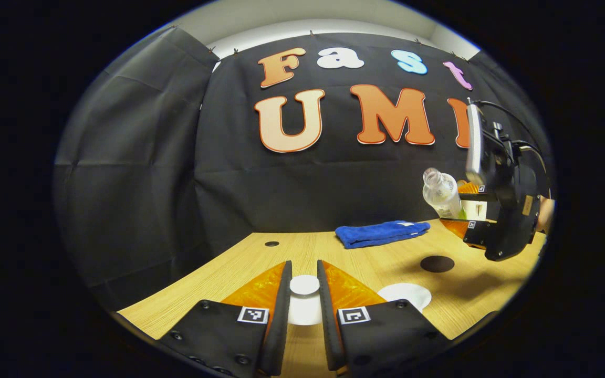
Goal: Open the teacup lid with one hand, grasp the water bottle and pour water into the teacup with the other hand; after pouring, place the water bottle on the coaster and then close the teacup lid.
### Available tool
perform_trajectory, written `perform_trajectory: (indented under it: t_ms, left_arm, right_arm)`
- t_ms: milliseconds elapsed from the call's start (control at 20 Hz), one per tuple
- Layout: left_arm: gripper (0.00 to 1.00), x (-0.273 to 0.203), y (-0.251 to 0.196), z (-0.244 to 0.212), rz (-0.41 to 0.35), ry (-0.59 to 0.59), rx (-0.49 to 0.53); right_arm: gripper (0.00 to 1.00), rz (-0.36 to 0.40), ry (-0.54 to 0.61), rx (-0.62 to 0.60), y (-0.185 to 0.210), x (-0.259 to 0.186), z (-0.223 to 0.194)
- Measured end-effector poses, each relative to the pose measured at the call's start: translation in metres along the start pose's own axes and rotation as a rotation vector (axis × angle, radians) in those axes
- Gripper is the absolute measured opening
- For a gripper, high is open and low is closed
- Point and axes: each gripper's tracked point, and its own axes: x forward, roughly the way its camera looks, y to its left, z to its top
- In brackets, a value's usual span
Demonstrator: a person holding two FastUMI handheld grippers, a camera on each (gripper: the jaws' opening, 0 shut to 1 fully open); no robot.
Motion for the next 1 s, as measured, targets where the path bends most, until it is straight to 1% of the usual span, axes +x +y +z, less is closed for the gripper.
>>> perform_trajectory:
  t_ms: [200,300,350,500,650,750,900,950,1000]
  left_arm:
    - [0.34,0.001,-0.010,0.008,-0.009,-0.026,-0.002]
    - [0.34,0.002,-0.015,0.009,-0.012,-0.029,0.003]
    - [0.34,0.002,-0.017,0.010,-0.014,-0.029,0.003]
    - [0.34,0.005,-0.024,0.007,-0.025,-0.025,0.004]
    - [0.34,0.009,-0.029,0.000,-0.027,-0.007,0.017]
    - [0.33,0.009,-0.031,-0.003,-0.030,0.003,0.016]
    - [0.34,0.011,-0.032,-0.005,-0.029,0.010,0.014]
    - [0.33,0.011,-0.034,-0.006,-0.031,0.012,0.016]
    - [0.34,0.011,-0.036,-0.006,-0.031,0.014,0.018]
  right_arm:
    - [0.65,0.016,0.053,0.379,-0.014,0.023,-0.034]
    - [0.64,0.069,0.052,0.543,-0.010,0.029,-0.040]
    - [0.65,0.076,0.056,0.598,-0.011,0.031,-0.044]
    - [0.65,0.124,0.085,0.730,0.004,0.032,-0.049]
    - [0.65,0.160,0.137,0.800,0.021,0.034,-0.063]
    - [0.65,0.186,0.170,0.806,0.034,0.037,-0.072]
    - [0.65,0.218,0.210,0.793,0.053,0.037,-0.084]
    - [0.65,0.233,0.218,0.790,0.059,0.036,-0.086]
    - [0.65,0.242,0.228,0.785,0.063,0.034,-0.090]
